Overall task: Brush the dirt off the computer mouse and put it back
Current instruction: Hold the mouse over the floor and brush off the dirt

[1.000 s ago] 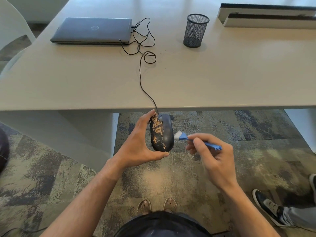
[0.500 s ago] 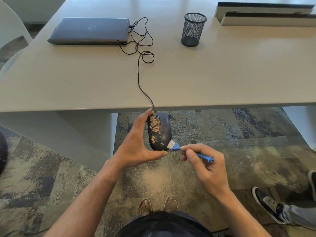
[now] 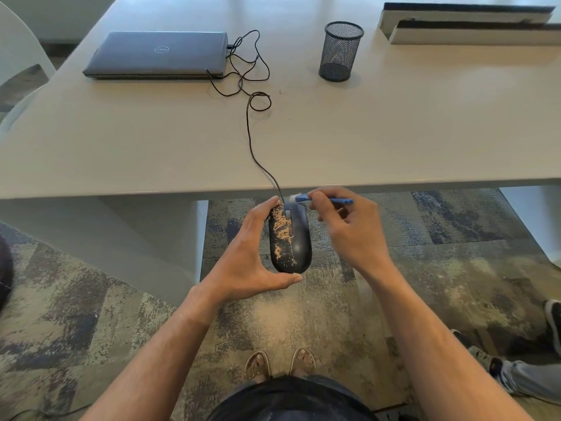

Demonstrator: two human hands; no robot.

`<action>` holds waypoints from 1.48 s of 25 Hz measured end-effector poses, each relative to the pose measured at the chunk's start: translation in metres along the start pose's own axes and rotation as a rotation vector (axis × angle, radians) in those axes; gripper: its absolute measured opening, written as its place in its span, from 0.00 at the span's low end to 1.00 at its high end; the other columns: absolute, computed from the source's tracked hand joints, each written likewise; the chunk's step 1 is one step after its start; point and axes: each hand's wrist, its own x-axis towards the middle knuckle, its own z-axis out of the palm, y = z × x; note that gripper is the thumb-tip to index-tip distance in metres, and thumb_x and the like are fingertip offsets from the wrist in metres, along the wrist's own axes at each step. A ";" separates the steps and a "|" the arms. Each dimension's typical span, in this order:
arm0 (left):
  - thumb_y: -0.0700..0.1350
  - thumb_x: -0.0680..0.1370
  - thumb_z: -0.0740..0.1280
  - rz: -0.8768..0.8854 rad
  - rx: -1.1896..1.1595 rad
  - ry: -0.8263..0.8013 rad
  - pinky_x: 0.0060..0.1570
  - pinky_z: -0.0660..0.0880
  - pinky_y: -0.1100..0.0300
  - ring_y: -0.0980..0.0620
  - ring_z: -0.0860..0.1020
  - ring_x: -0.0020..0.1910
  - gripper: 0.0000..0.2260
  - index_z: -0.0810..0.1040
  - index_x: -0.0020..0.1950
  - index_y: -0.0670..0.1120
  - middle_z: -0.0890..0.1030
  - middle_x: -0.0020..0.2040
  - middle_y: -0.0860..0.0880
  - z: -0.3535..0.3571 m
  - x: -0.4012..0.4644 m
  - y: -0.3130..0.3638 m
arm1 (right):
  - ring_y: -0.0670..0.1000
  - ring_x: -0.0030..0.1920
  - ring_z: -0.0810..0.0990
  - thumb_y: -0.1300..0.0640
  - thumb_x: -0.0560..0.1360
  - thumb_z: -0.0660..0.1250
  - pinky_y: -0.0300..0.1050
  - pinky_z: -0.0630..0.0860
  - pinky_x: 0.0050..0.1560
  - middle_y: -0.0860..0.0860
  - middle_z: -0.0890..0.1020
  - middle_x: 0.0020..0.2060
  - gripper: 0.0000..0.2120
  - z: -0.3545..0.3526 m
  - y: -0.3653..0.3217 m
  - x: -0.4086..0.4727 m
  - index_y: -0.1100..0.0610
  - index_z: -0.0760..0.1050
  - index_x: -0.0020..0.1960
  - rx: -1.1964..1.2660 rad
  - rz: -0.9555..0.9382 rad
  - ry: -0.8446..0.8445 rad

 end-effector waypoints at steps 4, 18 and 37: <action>0.60 0.63 0.79 -0.013 -0.017 0.022 0.75 0.64 0.49 0.56 0.63 0.75 0.53 0.53 0.80 0.51 0.63 0.76 0.52 -0.001 -0.002 -0.001 | 0.32 0.37 0.78 0.57 0.81 0.69 0.26 0.71 0.37 0.34 0.79 0.36 0.07 -0.001 -0.004 -0.012 0.45 0.80 0.50 -0.097 -0.076 -0.046; 0.60 0.62 0.80 -0.017 -0.044 0.041 0.75 0.63 0.54 0.58 0.63 0.75 0.53 0.53 0.79 0.52 0.64 0.75 0.54 -0.004 0.005 -0.005 | 0.47 0.42 0.83 0.57 0.77 0.66 0.41 0.79 0.43 0.50 0.86 0.41 0.11 -0.017 0.026 -0.091 0.62 0.85 0.46 -0.191 -0.378 0.042; 0.57 0.63 0.81 -0.001 -0.071 0.052 0.74 0.64 0.48 0.53 0.65 0.75 0.52 0.56 0.79 0.50 0.65 0.75 0.52 0.003 -0.004 -0.010 | 0.43 0.45 0.84 0.48 0.79 0.65 0.40 0.81 0.44 0.42 0.84 0.45 0.08 0.002 0.014 -0.066 0.49 0.81 0.53 -0.019 -0.073 0.117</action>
